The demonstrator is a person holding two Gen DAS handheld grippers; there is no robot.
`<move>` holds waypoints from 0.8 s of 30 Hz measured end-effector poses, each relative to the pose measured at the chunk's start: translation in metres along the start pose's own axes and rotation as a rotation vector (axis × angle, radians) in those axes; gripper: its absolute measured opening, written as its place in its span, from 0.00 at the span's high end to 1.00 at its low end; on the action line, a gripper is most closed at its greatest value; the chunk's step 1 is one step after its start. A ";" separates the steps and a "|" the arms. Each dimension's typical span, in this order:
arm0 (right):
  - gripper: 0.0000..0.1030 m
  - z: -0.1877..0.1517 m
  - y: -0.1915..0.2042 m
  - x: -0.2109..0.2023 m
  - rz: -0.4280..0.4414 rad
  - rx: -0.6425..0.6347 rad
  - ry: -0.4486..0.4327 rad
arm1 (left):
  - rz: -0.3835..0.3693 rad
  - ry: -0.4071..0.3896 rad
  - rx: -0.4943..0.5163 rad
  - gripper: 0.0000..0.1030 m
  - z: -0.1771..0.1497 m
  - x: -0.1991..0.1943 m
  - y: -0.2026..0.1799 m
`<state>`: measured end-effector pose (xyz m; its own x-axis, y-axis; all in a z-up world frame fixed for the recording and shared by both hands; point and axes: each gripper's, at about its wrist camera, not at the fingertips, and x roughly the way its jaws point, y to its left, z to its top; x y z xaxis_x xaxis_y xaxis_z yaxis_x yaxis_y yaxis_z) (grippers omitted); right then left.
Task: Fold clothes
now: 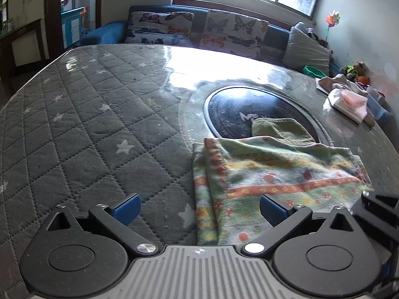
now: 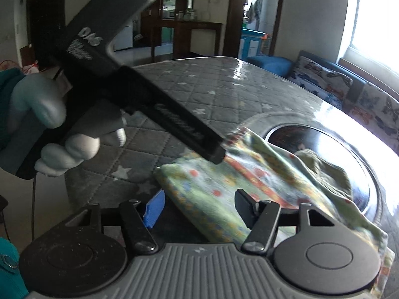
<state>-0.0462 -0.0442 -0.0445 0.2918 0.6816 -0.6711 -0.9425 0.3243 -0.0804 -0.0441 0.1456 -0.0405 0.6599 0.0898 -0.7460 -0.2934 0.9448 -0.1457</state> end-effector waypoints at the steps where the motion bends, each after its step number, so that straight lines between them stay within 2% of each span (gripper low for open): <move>1: 0.40 0.001 0.003 0.001 0.004 -0.009 -0.001 | 0.001 0.002 -0.007 0.00 0.000 0.000 0.002; 14: 0.53 0.005 0.037 0.020 0.004 -0.130 0.009 | 0.008 0.022 -0.053 0.00 0.003 0.004 0.016; 19: 0.60 0.004 0.046 0.028 -0.032 -0.167 0.024 | -0.005 0.025 -0.065 0.00 0.007 0.004 0.016; 24: 0.73 0.004 0.046 0.028 -0.035 -0.161 0.028 | -0.021 0.038 -0.082 0.00 0.007 0.006 0.017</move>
<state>-0.0806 -0.0074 -0.0644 0.3228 0.6526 -0.6855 -0.9463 0.2367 -0.2203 -0.0402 0.1641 -0.0422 0.6403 0.0564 -0.7661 -0.3364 0.9172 -0.2136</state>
